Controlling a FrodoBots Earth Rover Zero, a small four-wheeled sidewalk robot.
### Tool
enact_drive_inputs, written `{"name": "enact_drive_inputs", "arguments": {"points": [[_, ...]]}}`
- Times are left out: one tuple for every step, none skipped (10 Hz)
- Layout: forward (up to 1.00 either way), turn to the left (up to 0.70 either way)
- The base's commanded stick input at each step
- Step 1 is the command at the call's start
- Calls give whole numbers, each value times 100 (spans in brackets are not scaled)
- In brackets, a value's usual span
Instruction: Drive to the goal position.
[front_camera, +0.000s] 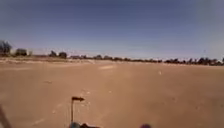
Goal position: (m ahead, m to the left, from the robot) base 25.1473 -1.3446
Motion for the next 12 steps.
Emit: {"name": "enact_drive_inputs", "arguments": {"points": [[70, 0], [70, 0], [70, 0], [70, 0], [70, 0], [70, 0], [70, 0], [70, 0], [70, 0], [70, 0], [70, 0], [70, 0]]}}
